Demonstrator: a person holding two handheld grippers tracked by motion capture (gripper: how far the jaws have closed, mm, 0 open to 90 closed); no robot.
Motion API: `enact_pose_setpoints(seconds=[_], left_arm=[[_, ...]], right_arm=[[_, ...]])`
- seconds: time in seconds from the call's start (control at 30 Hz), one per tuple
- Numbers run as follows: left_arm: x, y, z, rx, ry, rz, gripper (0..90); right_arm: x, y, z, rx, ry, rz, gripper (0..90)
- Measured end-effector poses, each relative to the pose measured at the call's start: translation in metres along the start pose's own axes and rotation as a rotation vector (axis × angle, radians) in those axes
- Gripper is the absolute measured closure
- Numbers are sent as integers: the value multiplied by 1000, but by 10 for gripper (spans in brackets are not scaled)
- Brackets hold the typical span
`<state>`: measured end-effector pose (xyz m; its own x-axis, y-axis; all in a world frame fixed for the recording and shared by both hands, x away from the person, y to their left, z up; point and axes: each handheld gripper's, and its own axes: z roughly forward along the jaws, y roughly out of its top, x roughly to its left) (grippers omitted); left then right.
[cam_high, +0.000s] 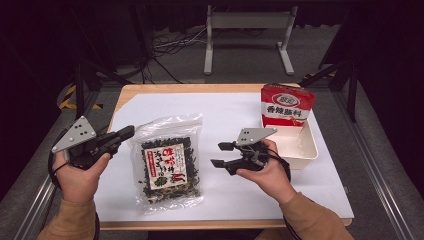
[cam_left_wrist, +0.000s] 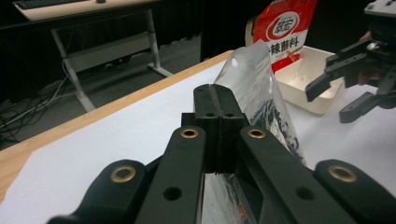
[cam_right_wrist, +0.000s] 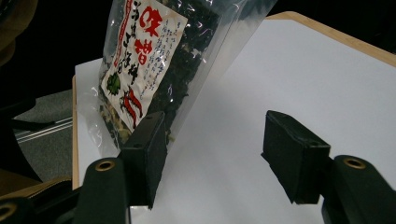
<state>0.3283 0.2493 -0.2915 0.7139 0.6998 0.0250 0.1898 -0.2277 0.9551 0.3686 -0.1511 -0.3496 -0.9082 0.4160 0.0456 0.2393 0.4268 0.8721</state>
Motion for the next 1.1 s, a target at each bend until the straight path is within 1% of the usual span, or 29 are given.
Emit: enact_pose_setpoints(seconds=[0.13,0.27,0.33,0.4,0.47,0.53,0.6,0.73,0.83,1.1], left_arm=[[-2,0,-2,-6,-13,4,900],[-4,1,-4,-13,-28,10,900],[-4,1,-4,-13,-31,16,900],[-5,2,-5,-14,-36,17,900],[-5,2,-6,-19,-37,22,900],[-6,1,-8,-22,-42,16,900],[-7,1,-9,-24,-44,15,900],[-8,0,-12,-30,-43,23,900],[-11,0,-14,-37,-46,19,900],[-13,0,-17,-44,-44,28,900]], right_arm=[[-1,4,10,-6,9,-6,390],[0,9,23,-21,38,1,383],[0,10,25,-24,42,2,382],[0,12,32,-37,53,4,378],[-1,13,34,-37,55,7,375],[-3,16,38,-41,67,15,367],[-3,16,39,-44,71,13,366],[-3,19,46,-44,95,11,360],[-2,21,52,-46,114,1,361],[-2,24,63,-43,155,14,380]])
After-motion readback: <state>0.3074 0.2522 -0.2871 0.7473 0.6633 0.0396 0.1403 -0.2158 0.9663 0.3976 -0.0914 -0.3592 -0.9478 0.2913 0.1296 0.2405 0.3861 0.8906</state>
